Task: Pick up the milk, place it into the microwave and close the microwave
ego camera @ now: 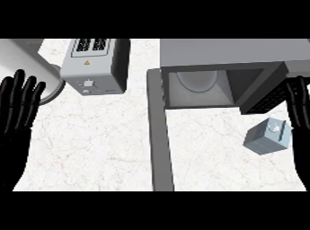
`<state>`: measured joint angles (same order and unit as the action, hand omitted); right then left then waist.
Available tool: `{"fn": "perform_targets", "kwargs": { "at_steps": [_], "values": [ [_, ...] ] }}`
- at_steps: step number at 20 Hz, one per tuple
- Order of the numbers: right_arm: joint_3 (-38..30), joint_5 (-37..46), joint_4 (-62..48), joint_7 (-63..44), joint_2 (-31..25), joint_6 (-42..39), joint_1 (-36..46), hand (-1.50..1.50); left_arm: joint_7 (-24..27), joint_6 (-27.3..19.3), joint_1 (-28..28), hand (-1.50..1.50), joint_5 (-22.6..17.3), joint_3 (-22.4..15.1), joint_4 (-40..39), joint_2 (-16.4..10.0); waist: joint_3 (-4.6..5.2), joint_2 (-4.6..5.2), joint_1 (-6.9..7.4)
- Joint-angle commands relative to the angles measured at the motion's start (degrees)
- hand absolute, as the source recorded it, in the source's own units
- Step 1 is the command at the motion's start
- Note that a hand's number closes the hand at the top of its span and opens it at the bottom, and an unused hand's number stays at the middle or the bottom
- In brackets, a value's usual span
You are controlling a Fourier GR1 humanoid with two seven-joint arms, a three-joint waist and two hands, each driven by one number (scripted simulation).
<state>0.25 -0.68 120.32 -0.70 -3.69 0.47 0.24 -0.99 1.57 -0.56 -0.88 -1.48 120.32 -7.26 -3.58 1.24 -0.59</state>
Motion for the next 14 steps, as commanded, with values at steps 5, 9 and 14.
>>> {"fn": "perform_targets", "kwargs": {
  "at_steps": [5,9,14],
  "values": [
    [3.13,11.11,-1.31,-1.06,3.56,12.33,2.02,-1.5,-3.49,-2.15,-1.2,-1.5,1.49,3.24,2.08,-1.06,3.61,-1.26,0.96],
    [3.3,0.07,-2.1,-7.28,3.64,7.26,5.78,-1.5,-7.53,-2.38,2.83,-1.5,-7.73,5.51,2.85,2.27,3.59,-1.24,1.24],
    [7.23,1.99,4.86,-13.88,3.68,10.38,3.94,-1.5,-3.49,0.25,10.58,-1.5,-9.19,6.45,6.18,3.19,3.59,-1.32,0.77]
  ]
}}
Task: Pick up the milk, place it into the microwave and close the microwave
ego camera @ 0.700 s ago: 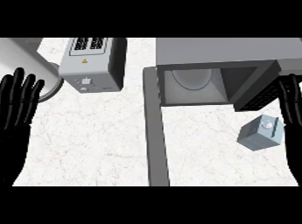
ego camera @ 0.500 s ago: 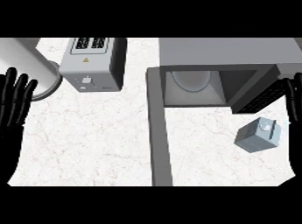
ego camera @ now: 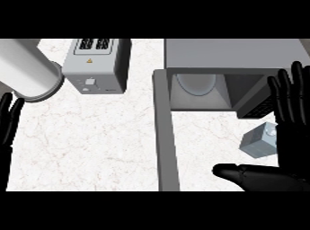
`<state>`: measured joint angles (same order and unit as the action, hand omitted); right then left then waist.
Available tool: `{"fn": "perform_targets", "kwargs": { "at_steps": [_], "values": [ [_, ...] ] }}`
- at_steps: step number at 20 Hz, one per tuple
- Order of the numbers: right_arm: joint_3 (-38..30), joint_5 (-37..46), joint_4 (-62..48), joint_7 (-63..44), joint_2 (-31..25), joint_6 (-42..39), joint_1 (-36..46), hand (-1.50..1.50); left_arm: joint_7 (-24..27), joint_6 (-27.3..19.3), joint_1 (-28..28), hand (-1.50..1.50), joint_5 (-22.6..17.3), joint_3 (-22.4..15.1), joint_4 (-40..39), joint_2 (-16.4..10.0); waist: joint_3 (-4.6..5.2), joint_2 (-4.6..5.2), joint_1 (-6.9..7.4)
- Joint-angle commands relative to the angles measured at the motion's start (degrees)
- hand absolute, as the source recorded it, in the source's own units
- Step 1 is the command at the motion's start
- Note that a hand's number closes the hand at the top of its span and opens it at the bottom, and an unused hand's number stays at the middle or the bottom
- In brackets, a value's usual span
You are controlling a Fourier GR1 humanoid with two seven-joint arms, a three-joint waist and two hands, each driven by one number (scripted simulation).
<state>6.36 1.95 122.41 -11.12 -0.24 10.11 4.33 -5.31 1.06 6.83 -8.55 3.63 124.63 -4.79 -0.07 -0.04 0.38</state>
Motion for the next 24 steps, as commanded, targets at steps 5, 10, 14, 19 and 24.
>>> {"fn": "perform_targets", "kwargs": {
  "at_steps": [5,10,14,19,24],
  "values": [
    [5.58,7.49,1.95,-4.17,0.24,9.42,2.58,-1.5,1.94,2.58,8.53,-1.5,-1.68,0.15,4.0,2.8,0.1,-0.07,-0.09],
    [-0.94,6.81,-4.4,0.75,-1.21,8.24,1.08,-1.5,1.05,7.12,12.91,-1.5,-7.47,4.55,7.28,0.09,0.08,-0.02,0.09],
    [1.28,8.07,1.6,0.45,-1.79,8.74,-6.59,-1.5,3.51,8.35,14.82,-1.5,-6.72,4.9,7.67,1.57,0.08,-0.08,-0.3],
    [-5.02,4.22,-9.17,5.97,-1.5,8.6,-4.1,-1.5,4.69,9.54,13.38,-1.5,-6.37,4.82,5.24,2.4,0.07,0.02,-0.21],
    [-8.57,0.93,-17.36,10.87,-0.72,8.32,-1.91,-1.5,3.69,10.79,14.66,-1.5,-8.63,7.93,6.54,1.78,0.06,0.05,-0.08]
  ]
}}
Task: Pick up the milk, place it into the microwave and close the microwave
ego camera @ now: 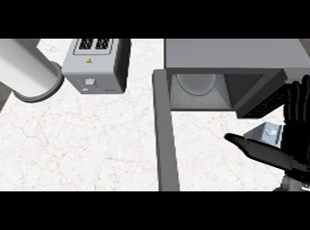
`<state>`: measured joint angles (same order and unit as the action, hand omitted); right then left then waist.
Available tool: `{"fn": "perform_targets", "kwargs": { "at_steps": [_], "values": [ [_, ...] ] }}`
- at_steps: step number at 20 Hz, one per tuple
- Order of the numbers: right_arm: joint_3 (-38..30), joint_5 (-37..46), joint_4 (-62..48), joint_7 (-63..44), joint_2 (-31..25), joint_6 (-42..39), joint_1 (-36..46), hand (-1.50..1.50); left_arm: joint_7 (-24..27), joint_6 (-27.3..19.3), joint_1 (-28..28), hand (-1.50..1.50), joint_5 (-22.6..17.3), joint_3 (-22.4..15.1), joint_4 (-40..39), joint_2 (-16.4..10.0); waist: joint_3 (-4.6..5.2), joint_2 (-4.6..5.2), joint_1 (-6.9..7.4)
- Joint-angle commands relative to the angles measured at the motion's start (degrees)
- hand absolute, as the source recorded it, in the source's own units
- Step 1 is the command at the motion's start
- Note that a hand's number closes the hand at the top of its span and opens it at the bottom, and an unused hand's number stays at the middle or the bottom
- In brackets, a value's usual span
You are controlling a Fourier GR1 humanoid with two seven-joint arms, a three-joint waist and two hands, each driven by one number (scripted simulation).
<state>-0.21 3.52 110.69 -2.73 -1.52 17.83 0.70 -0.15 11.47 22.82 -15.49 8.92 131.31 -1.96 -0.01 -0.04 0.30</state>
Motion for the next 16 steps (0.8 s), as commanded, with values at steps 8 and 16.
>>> {"fn": "perform_targets", "kwargs": {
  "at_steps": [8,16],
  "values": [
    [-8.22,-6.74,-10.59,12.09,-0.88,-3.62,-5.39,-1.5,4.06,1.41,3.12,-1.5,1.99,-1.95,-1.07,1.88,0.0,0.0,-0.13],
    [-8.21,-6.02,-16.04,20.32,-0.06,-5.98,-10.29,-1.5,3.96,6.62,4.46,-1.5,-3.22,6.09,-0.65,0.23,0.01,-0.03,-0.1]
  ]
}}
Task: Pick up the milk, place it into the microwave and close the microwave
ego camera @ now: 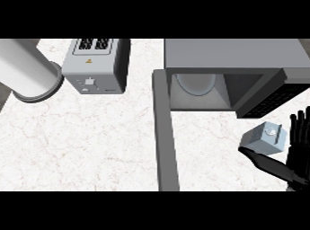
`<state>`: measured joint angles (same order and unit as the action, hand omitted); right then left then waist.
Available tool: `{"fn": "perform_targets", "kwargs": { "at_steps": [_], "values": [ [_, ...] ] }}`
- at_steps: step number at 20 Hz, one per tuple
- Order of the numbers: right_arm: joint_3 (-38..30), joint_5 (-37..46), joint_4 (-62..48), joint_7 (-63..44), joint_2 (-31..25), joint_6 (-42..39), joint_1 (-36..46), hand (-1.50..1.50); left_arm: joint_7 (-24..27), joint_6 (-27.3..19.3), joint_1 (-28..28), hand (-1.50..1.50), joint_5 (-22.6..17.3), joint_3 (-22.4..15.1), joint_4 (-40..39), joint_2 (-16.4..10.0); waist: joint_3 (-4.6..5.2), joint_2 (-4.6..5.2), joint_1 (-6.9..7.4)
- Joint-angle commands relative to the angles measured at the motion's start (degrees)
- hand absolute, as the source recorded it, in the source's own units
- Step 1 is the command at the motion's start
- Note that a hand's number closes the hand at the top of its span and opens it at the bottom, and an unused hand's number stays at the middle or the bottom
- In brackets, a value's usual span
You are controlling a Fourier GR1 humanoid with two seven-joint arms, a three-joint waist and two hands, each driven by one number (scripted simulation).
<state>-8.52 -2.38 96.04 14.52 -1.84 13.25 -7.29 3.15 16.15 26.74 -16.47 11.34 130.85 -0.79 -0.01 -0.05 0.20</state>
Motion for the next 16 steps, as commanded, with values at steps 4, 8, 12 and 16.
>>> {"fn": "perform_targets", "kwargs": {
  "at_steps": [4,8,12,16],
  "values": [
    [-3.16,-3.99,-6.36,8.76,-0.79,-5.43,-3.7,-1.5,4.4,2.53,7.81,-1.5,-0.83,-1.68,2.54,0.77,0.01,-0.07,0.22],
    [-3.57,-1.86,-14.17,10.49,-2.82,-5.85,1.66,-1.5,-1.22,0.38,3.02,-1.5,-2.8,-0.48,3.79,0.76,0.0,0.02,0.11],
    [-3.63,-0.59,-19.16,13.5,-3.2,-5.49,5.07,-1.5,1.11,-2.38,3.96,-1.5,2.69,-6.62,3.27,0.79,0.0,0.02,0.15],
    [-6.31,-2.51,-24.3,16.27,-4.33,-6.06,7.84,-1.5,-0.52,-0.9,1.14,-1.5,1.14,-1.37,3.07,0.75,0.0,0.04,0.06]
  ]
}}
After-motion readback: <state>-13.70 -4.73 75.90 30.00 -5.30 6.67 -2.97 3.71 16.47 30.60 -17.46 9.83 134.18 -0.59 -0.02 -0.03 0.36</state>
